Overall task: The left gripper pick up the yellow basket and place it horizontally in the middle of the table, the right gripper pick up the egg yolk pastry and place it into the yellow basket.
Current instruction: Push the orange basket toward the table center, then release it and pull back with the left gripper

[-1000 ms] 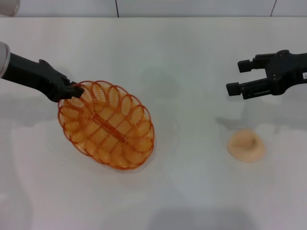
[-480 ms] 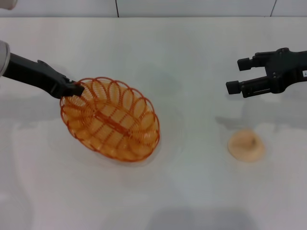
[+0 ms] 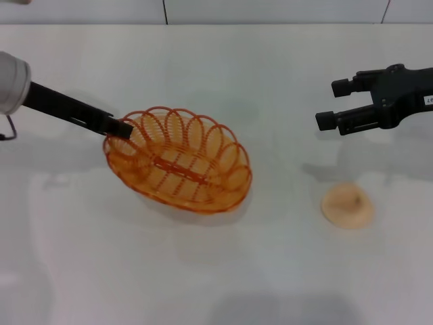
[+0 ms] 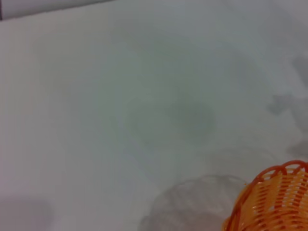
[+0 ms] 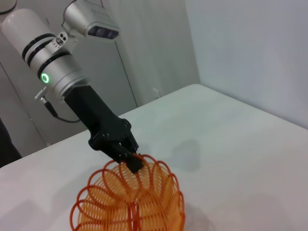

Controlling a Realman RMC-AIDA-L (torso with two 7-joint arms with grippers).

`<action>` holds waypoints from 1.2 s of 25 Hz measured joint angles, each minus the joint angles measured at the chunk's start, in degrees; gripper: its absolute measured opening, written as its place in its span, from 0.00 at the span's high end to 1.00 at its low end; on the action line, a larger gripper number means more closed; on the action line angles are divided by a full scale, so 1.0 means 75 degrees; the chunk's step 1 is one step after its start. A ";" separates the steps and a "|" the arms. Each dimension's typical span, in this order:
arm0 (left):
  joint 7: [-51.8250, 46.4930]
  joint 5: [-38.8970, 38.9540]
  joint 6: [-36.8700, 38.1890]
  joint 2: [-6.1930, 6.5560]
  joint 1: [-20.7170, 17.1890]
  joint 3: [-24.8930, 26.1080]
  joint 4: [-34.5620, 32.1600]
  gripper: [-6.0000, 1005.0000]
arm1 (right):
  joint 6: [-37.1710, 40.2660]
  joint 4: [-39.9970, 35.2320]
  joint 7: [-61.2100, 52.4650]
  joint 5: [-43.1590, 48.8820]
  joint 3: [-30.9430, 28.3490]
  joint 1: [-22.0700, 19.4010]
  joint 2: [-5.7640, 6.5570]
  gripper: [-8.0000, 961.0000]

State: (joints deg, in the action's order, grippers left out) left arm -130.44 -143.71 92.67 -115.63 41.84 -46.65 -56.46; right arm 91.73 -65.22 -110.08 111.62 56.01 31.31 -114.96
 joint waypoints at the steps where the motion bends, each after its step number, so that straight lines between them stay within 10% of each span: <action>1: -0.0097 0.0001 0.0000 -0.0031 0.0006 -0.0001 0.0012 0.92 | -0.0008 0.0000 0.0000 0.0000 0.0005 0.0009 0.0000 0.10; 11: -0.0792 0.0366 -0.0436 -0.0460 -0.0006 -0.0118 0.0211 0.92 | -0.0031 0.0001 -0.0006 0.0000 0.0024 0.0077 -0.0010 0.10; 30: -0.1439 0.0880 -0.1006 -0.0446 -0.0407 -0.0535 0.0741 0.92 | 0.0027 -0.0011 -0.0016 0.0000 0.0004 0.0150 -0.0017 0.10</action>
State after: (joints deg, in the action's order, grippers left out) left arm -141.23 -137.11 85.13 -118.98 38.79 -50.67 -50.90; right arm 91.93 -65.31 -110.21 111.62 56.04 32.43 -115.08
